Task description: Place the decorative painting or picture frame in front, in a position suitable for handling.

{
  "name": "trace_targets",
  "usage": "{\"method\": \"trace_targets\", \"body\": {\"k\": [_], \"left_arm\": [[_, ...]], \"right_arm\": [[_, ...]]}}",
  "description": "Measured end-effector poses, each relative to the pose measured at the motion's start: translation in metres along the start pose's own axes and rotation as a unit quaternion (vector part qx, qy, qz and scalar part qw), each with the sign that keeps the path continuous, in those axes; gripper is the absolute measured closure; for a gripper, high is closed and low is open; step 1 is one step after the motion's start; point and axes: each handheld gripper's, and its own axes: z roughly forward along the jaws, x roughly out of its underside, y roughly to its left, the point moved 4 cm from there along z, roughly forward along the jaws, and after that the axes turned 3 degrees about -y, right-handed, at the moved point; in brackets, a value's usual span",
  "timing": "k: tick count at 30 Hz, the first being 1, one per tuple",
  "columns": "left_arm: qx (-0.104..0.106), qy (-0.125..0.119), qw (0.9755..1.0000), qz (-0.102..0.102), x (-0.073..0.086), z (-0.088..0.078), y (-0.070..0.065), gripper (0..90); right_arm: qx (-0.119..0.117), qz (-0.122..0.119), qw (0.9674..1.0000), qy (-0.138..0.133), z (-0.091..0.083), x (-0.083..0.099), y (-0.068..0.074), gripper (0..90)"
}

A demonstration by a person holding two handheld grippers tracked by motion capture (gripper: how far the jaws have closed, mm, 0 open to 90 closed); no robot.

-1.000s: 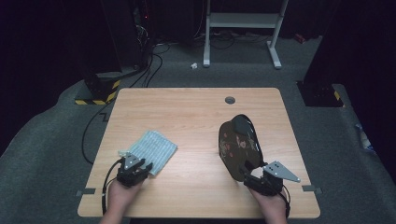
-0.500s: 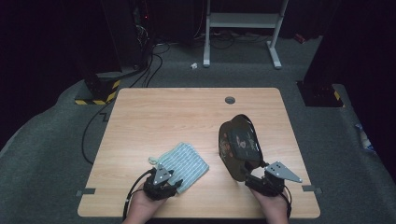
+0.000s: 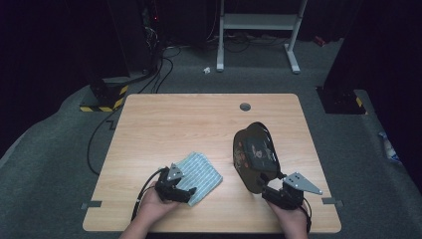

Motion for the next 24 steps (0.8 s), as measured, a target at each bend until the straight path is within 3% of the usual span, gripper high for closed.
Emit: {"method": "trace_targets", "body": {"k": [3, 9, 10, 16, 24], "left_arm": [[-0.004, 0.004, 1.0, -0.003, -0.0001, 0.0013, -0.0009, 10.3], [0.008, 0.017, 0.9998, -0.005, -0.0023, 0.0037, -0.0002, 5.7], [0.013, 0.02, 0.9997, 0.001, -0.0015, 0.0045, 0.0, 5.3], [0.012, 0.026, 0.9995, 0.009, -0.0022, 0.006, 0.0, 5.7], [0.012, 0.017, 0.9998, -0.001, -0.0011, 0.0036, -0.0015, 12.9]], "right_arm": [[0.001, 0.003, 1.0, 0.001, 0.0012, 0.0003, -0.0006, 30.1], [0.0, 0.008, 1.0, 0.002, 0.0019, 0.0012, 0.0, 30.3], [0.0, 0.009, 1.0, 0.002, 0.0022, 0.001, -0.0002, 30.3], [-0.002, 0.011, 0.9999, -0.001, 0.0021, 0.0, -0.0009, 30.5], [-0.002, 0.019, 0.9998, -0.008, -0.0008, -0.003, -0.0024, 30.5]]}}
